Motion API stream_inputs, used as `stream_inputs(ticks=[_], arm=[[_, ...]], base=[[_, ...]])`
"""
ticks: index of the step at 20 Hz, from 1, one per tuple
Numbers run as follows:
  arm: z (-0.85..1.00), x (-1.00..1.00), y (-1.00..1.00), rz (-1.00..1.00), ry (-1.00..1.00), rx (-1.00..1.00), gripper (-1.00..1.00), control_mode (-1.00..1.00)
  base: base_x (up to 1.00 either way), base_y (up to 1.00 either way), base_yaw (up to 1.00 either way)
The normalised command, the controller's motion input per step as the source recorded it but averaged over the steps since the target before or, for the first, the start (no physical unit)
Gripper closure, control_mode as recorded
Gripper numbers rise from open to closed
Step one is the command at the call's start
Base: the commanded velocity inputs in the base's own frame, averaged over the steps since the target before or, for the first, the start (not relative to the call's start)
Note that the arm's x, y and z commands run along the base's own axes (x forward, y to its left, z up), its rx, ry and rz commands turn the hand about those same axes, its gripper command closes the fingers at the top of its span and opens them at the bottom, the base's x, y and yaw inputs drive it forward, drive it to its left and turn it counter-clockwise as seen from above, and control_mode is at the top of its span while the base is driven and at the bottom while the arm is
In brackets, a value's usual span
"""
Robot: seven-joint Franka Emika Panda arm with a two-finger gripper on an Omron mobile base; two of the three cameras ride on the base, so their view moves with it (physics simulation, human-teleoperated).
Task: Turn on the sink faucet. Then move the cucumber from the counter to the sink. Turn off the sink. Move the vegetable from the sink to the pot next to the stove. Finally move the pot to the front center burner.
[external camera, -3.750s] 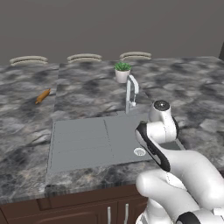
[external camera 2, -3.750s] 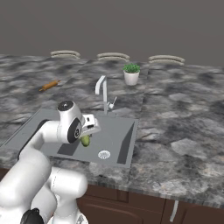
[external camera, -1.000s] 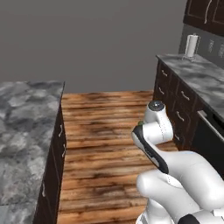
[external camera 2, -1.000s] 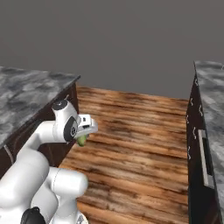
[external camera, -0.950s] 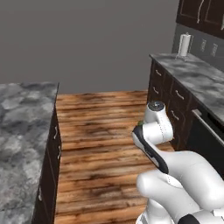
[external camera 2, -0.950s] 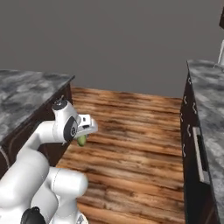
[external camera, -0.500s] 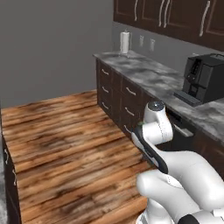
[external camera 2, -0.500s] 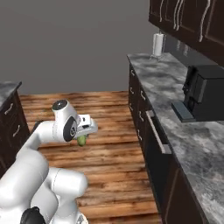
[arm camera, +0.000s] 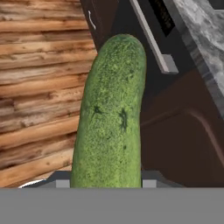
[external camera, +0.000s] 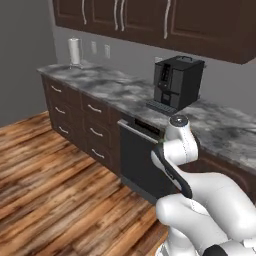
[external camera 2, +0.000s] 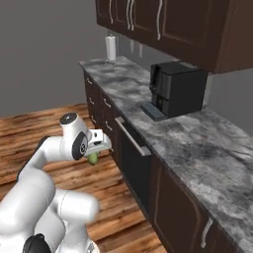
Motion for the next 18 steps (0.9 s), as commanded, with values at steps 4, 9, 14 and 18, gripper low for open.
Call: stream_inputs(ticks=[4,9,14,18], arm=[[0.0,0.0,0.0,0.0,0.0,0.0,1.0,1.0],[0.0,0.0,0.0,0.0,0.0,0.0,1.0,1.0],[0.0,0.0,0.0,0.0,0.0,0.0,1.0,1.0],[0.0,0.0,0.0,0.0,0.0,0.0,1.0,1.0]], base=[[0.0,-0.22,-0.53],[0.0,-0.31,-0.51],[0.0,-0.42,-0.47],[0.0,-0.41,-0.45]])
